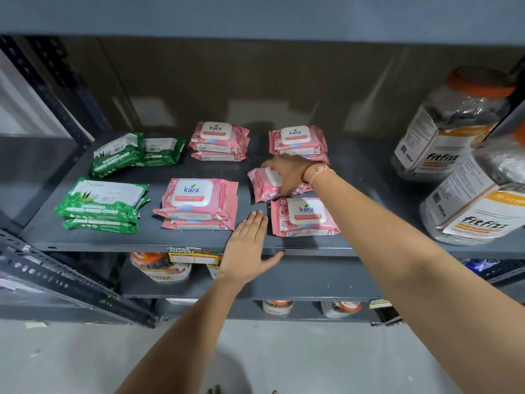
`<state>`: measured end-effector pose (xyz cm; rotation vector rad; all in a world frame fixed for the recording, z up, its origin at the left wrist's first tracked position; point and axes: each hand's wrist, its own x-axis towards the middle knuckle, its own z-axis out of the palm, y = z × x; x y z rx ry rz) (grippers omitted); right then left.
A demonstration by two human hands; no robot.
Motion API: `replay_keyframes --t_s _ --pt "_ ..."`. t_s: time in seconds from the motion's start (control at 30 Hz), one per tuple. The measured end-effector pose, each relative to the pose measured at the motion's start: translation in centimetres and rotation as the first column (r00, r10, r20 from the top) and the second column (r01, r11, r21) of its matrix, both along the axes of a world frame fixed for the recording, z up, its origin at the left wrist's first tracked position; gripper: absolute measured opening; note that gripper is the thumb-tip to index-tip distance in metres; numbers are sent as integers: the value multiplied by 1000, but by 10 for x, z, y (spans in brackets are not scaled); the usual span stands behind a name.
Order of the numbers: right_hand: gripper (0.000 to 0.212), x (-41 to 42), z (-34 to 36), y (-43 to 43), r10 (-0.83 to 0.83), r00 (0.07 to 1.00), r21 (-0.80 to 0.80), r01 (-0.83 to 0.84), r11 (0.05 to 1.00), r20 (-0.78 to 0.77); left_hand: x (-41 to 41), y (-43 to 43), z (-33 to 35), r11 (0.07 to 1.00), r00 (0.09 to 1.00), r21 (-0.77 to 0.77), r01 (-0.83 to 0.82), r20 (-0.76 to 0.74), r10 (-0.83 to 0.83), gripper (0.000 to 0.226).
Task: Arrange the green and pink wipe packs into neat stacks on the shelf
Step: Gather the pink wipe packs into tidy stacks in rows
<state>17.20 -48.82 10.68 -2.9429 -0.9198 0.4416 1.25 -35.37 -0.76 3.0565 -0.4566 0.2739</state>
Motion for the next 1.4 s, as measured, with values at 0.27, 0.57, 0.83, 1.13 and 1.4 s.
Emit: replay_keyframes --t_s 0.27,0.57,0.83,1.13,1.4 --pt "86 -21 44 -28 -34 999 136 37 990 -23 -2 0 1 999 1000 -32 13 8 -13 86" --pt "88 -57 34 -48 -103 966 -34 98 995 -238 -2 0 1 998 1000 -53 21 21 -20 81" --pt "100 -55 42 -68 -178 911 45 209 977 -372 -1 0 -3 998 1000 -55 14 2 -14 86" --pt "51 -58 43 -80 -222 913 129 280 951 -341 -1 1 -3 999 1000 -41 22 16 -21 86" --pt "68 -72 37 -73 -459 829 -49 469 882 -320 -1 1 -4 999 1000 -39 21 16 -21 85"
